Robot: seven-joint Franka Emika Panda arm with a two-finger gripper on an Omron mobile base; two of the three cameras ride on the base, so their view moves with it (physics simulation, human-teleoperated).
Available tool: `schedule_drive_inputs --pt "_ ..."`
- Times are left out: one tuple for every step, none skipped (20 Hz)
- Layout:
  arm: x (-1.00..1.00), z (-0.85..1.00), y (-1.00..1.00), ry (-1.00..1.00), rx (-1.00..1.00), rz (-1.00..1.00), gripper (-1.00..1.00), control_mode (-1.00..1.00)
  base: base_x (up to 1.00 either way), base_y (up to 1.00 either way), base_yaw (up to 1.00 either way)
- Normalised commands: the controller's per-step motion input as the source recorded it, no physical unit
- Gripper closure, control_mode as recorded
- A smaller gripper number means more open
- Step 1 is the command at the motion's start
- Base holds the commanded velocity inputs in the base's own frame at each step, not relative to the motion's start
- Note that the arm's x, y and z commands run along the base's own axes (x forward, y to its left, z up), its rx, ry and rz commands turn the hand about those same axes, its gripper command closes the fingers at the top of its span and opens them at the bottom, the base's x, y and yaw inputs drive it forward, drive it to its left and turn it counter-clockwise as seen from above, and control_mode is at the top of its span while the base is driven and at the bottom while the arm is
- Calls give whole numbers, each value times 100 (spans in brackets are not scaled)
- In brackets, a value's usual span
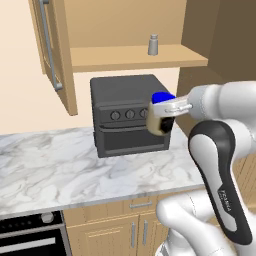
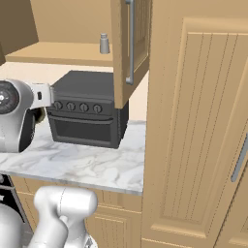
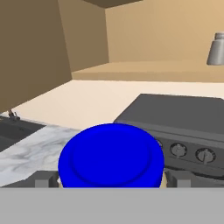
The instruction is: Move the mayonnaise and shaker from the cabinet to the dining counter.
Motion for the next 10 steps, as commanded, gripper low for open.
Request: schedule_drive_inputs --pt "-15 -27 -8 0 0 0 100 -100 0 0 0" --pt "-12 -21 -4 0 0 0 100 -100 0 0 0" --pt "-8 -23 -4 0 0 0 100 -100 0 0 0" --pt "-6 -24 -7 3 0 0 100 -100 0 0 0" --pt "-1 -22 -6 12 0 0 100 -100 0 0 0" --pt "-1 -12 -3 12 0 0 100 -100 0 0 0" --pt "0 0 0 7 0 0 100 -100 0 0 0" --pt "1 0 0 0 0 0 100 -100 0 0 0" --pt "0 0 0 0 0 0 100 -100 0 0 0" --pt "0 0 0 0 0 0 100 -100 0 0 0"
